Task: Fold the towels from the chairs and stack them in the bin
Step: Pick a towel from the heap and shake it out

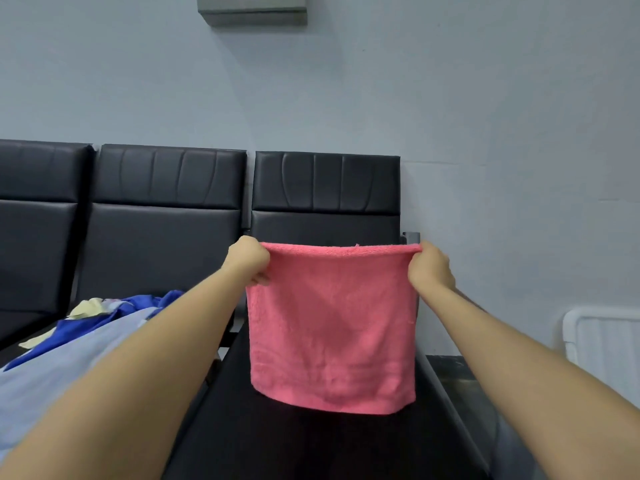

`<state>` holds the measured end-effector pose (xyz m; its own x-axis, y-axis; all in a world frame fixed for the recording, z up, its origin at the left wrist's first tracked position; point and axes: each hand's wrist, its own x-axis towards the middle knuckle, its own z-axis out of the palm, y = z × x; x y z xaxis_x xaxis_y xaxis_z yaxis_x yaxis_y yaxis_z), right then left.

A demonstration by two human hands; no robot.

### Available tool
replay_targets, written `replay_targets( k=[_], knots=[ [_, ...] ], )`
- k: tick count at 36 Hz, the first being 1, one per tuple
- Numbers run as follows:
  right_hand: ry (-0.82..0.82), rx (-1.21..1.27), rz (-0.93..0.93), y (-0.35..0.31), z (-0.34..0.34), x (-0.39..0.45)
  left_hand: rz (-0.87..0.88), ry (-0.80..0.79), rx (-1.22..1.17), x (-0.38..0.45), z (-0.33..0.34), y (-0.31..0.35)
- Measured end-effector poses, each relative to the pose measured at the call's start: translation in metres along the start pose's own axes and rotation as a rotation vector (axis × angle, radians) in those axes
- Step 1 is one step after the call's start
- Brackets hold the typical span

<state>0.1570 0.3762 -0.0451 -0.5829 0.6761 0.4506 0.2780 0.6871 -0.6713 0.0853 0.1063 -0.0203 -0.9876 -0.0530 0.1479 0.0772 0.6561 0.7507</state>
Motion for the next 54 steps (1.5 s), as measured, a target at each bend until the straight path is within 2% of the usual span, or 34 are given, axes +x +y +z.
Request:
replay_targets(
  k=[4, 10, 13, 16, 21, 27, 31, 35, 41, 47, 54],
  knots=[
    [-0.010, 0.292, 0.079, 0.005, 0.021, 0.006, -0.032, -0.020, -0.261, 0.016, 0.022, -0.007],
    [0.050, 0.563, 0.164, 0.009, 0.042, 0.017, -0.001, -0.002, -0.510, 0.033, 0.048, -0.010],
    [0.071, 0.680, 0.121, 0.007, 0.050, 0.027, 0.051, -0.006, -0.650, 0.041, 0.057, -0.006],
    [0.102, 0.774, 0.051, 0.002, 0.051, 0.033, 0.144, 0.058, -0.787, 0.044, 0.061, -0.002],
    [0.090, 0.828, 0.006, 0.007, 0.050, 0.031, 0.203, 0.106, -0.825, 0.039, 0.068, -0.008],
    [0.004, 0.763, 0.067, 0.032, 0.056, 0.005, 0.086, 0.179, -0.767, 0.017, 0.080, -0.036],
    [0.014, 0.681, 0.091, 0.048, 0.056, -0.013, -0.050, 0.284, -0.480, -0.004, 0.091, -0.057],
    [0.009, 0.556, 0.081, 0.064, 0.063, -0.027, -0.042, 0.367, -0.228, -0.021, 0.102, -0.076],
    [-0.003, 0.323, 0.193, 0.081, 0.069, -0.037, -0.078, 0.309, 0.031, -0.020, 0.112, -0.089],
    [-0.205, 0.184, 0.220, 0.099, 0.085, -0.040, -0.122, 0.197, 0.051, -0.009, 0.131, -0.107],
    [-0.294, 0.097, 0.187, 0.125, 0.126, -0.043, -0.174, 0.093, 0.071, 0.006, 0.161, -0.133]
  ],
)
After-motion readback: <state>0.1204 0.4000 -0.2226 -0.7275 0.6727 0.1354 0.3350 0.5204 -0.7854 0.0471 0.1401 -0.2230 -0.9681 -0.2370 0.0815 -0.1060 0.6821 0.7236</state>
